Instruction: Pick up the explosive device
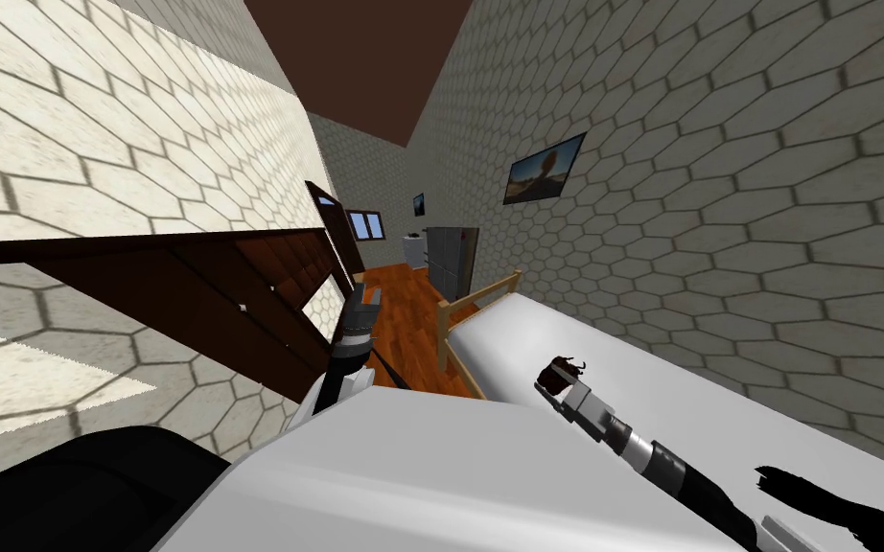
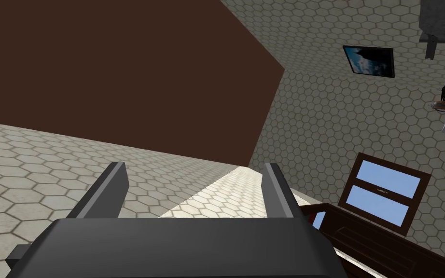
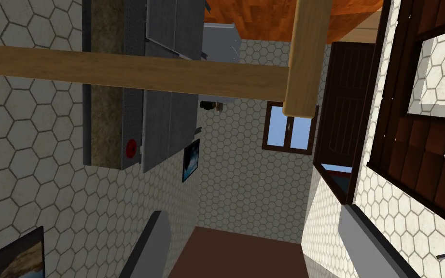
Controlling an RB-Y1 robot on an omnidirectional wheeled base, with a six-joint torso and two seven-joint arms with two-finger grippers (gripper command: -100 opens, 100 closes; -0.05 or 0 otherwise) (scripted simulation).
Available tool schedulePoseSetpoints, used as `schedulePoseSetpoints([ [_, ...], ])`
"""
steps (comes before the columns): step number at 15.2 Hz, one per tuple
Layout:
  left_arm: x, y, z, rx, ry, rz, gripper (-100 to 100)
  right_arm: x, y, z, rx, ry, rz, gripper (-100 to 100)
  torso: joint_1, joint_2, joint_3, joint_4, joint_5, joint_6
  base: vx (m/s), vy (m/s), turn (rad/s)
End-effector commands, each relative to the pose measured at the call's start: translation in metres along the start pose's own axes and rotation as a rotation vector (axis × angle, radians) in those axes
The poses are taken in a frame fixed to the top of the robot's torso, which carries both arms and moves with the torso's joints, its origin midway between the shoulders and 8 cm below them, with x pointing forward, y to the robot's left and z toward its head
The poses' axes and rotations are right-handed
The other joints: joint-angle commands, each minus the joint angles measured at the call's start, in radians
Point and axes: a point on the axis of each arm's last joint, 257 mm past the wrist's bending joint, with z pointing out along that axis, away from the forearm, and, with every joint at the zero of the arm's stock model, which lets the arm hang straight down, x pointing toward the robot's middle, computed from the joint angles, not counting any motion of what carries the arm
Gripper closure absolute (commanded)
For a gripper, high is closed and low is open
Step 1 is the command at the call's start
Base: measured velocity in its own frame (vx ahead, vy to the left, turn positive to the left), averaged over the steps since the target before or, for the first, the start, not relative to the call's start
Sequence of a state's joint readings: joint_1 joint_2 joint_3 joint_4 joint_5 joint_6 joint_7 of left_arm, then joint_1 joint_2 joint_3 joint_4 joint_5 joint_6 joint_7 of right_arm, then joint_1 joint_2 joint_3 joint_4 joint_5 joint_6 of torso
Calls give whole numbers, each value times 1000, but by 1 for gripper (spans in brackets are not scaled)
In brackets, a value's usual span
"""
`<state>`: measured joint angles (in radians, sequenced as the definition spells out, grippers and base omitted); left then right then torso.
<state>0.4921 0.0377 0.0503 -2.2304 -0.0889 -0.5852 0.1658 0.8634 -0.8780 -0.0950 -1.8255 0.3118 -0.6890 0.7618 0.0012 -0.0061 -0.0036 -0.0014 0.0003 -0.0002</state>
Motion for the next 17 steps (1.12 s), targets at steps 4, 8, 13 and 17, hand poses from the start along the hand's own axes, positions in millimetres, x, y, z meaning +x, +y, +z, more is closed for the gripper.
schedulePoseSetpoints([
  [4,0,0,0,0,0,0,0,39,-13,-36,-66,161,-186,-100,1,-1,-1,0,0,0,98,35,22],
  [8,0,0,0,0,0,0,0,53,-20,-53,-107,228,-280,-100,5,-4,-2,-1,1,0,124,82,-31],
  [13,0,0,0,0,0,0,0,78,-34,-88,-185,347,-427,-100,1,-1,-1,0,0,0,83,32,30],
  [17,0,0,0,0,0,0,0,97,-50,-123,-275,454,-563,-100,2,0,0,0,0,0,80,37,29],
])
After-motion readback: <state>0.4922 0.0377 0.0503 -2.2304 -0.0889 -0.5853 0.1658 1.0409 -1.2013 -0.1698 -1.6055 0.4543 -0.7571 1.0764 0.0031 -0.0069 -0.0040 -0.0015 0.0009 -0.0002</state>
